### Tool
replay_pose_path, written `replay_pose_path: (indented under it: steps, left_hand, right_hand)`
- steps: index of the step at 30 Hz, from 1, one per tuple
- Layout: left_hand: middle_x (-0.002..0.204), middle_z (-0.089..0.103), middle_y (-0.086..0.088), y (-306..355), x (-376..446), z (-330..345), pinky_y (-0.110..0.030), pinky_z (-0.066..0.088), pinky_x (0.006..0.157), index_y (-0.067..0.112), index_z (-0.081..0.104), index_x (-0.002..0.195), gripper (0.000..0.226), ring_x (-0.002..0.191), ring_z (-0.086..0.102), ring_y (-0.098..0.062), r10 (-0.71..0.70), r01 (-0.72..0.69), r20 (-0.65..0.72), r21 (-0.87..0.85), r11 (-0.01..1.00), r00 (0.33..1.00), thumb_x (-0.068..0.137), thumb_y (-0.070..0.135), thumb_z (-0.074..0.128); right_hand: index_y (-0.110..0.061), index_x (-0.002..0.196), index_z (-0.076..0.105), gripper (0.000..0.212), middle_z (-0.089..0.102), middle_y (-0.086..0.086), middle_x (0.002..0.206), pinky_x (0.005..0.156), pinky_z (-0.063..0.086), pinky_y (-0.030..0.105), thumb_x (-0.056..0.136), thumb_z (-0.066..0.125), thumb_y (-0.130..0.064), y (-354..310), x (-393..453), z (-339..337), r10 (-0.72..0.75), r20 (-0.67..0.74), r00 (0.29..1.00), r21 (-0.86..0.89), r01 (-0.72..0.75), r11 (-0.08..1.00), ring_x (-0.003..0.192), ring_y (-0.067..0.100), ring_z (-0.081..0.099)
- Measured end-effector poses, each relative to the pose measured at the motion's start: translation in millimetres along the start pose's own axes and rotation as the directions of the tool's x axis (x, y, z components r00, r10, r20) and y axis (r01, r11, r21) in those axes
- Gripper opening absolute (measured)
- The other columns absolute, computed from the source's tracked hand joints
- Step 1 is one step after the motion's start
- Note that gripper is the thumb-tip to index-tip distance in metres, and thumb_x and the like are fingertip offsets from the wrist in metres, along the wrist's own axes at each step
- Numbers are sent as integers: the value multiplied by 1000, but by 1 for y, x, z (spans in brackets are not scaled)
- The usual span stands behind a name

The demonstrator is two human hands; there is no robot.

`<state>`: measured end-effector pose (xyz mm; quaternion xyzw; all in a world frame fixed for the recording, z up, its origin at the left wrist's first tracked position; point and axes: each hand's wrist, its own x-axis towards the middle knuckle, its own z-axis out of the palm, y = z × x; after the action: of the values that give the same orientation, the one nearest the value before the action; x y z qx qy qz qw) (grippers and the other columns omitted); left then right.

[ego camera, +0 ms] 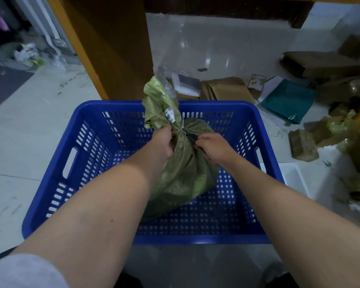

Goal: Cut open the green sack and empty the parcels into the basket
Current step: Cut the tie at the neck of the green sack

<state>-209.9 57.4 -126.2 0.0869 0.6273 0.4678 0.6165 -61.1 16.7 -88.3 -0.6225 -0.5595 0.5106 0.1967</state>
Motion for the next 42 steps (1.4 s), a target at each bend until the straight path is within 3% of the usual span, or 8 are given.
replay_pose_path:
  steps: [9,17,20,23,30,34,39,42]
  left_hand:
    - [111,67,-16,-1,2,-3,-38,57,62,2,56,127,32,83,68,-29,1,-1,10,3,1000,1000,101,20,48]
    - [89,58,-15,5,-14,-7,-29,59,59,-1,56,94,14,74,60,-23,-46,32,283,55,998,958,94,-4,43]
    - [114,62,-20,0,-13,-4,-39,61,67,0,46,128,53,97,65,-32,-20,-34,295,175,984,955,79,-11,62]
    - [118,57,-11,-8,-15,5,-48,52,91,15,30,127,76,110,59,-31,99,-175,229,340,924,968,70,2,79]
    - [108,48,-3,-21,-17,23,-37,44,90,13,22,132,64,104,51,-22,319,-391,228,489,780,920,88,10,68]
    - [117,55,-3,-18,-16,21,-41,49,97,16,29,137,70,110,56,-21,270,-385,306,425,819,913,84,5,73]
    - [114,63,-8,-14,-13,12,-37,54,76,17,39,132,52,97,63,-22,196,-284,291,301,910,936,88,11,67]
    - [116,58,-7,-14,-8,13,-36,51,78,17,36,135,48,100,60,-22,167,-250,271,310,917,948,94,20,62]
  right_hand:
    - [-12,73,60,21,42,-5,47,53,27,30,92,51,-12,5,0,3,-1,-26,1000,-25,0,1000,50,15,36]
    - [-10,85,55,20,35,3,51,36,18,18,98,41,-16,-6,-7,-8,151,51,987,176,-158,972,32,11,25]
    - [-11,89,55,20,35,1,51,38,18,20,98,40,-20,0,-10,-18,191,67,979,195,-201,960,34,12,25]
    - [-10,91,56,24,35,-1,47,34,18,17,100,37,-22,8,-12,-28,217,86,972,256,-232,939,31,10,24]
    - [-12,88,57,28,30,-5,43,33,17,17,100,39,-30,14,-14,-34,235,141,962,287,-267,920,30,9,23]
    - [-13,90,57,28,30,-6,40,34,17,16,101,39,-32,14,-13,-32,235,158,959,259,-270,927,29,9,23]
    - [-12,96,58,30,32,-4,48,32,21,15,102,39,-34,10,-6,-26,203,170,964,331,-250,910,30,8,26]
    - [-11,97,59,35,33,-1,53,34,21,16,103,39,-39,11,-4,-25,172,172,970,314,-219,924,33,10,26]
